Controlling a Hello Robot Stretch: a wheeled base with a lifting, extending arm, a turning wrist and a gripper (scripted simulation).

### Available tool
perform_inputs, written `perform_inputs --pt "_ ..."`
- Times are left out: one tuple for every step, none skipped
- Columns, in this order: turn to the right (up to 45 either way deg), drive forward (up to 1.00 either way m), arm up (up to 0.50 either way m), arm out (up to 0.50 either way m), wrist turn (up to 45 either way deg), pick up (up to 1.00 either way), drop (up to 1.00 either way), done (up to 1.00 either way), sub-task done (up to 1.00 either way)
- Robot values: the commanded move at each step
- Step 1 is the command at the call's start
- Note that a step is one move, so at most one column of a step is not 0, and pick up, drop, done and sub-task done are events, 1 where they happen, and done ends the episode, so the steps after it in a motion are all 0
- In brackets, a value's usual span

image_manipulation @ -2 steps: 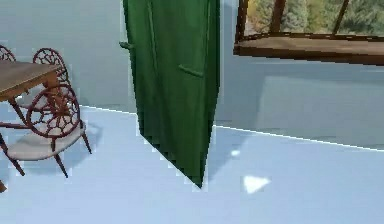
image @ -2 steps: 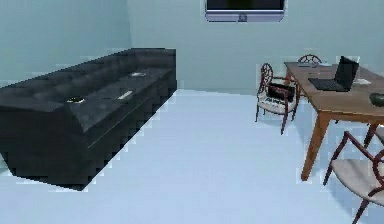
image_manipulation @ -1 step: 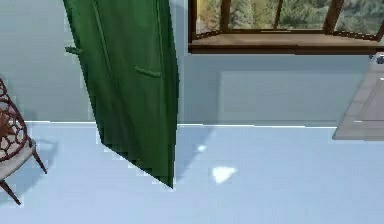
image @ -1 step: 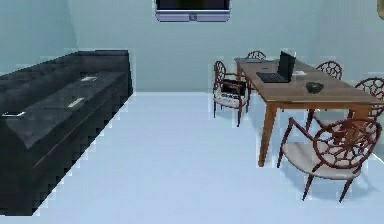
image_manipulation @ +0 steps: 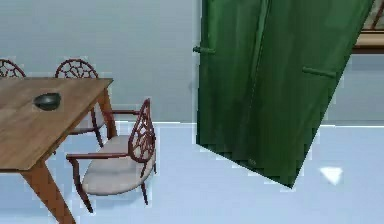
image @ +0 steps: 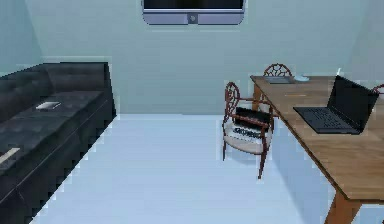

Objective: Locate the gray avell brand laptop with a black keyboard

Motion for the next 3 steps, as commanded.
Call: perform_inputs --pt "0.0 0.85 0.00 0.00 0.0 0.00 0.00 0.00 0.00" --pt "30.0 0.00 0.00 0.00 0.0 0.00 0.00 0.00 0.00" --pt "0.0 0.00 0.00 0.00 0.0 0.00 0.00 1.00 0.00"
